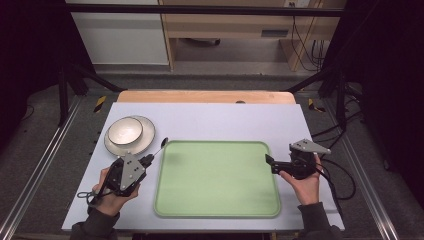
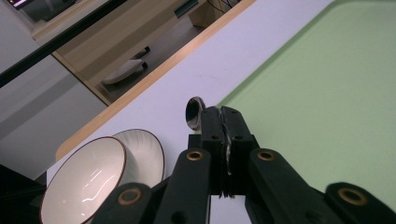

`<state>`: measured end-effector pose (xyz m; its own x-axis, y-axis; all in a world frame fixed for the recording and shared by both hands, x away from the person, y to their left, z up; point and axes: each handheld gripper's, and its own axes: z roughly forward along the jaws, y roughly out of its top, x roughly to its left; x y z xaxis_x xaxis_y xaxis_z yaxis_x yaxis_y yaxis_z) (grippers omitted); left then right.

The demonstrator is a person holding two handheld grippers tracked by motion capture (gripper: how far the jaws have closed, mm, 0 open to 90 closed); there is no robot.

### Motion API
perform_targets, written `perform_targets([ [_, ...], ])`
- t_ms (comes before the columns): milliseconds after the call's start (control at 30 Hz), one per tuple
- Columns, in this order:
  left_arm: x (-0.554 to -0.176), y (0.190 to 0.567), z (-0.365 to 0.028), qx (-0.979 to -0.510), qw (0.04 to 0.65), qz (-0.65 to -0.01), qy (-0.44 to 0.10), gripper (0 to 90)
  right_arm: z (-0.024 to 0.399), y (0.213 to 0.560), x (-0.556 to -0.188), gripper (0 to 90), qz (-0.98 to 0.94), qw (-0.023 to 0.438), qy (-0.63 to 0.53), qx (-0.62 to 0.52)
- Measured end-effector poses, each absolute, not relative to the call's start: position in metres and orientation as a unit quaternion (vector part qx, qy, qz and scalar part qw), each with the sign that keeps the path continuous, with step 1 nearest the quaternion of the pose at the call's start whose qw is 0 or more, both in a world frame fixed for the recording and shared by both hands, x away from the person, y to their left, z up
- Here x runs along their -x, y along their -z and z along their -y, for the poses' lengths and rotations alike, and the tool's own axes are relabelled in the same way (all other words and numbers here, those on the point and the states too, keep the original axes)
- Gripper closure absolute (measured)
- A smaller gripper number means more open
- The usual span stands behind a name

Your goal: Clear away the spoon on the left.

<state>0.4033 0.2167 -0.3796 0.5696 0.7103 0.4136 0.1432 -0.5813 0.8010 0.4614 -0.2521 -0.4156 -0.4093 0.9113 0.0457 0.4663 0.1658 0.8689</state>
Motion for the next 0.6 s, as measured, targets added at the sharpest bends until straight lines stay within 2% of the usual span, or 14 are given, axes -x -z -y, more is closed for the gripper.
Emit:
perform_targets([
  [600,-0.403,0.394,-0.203,-0.825,0.356,-0.251,-0.36,88.9,0.252,0.416,-0.461,4.0,-0.719,0.256,-0.432,-0.479],
])
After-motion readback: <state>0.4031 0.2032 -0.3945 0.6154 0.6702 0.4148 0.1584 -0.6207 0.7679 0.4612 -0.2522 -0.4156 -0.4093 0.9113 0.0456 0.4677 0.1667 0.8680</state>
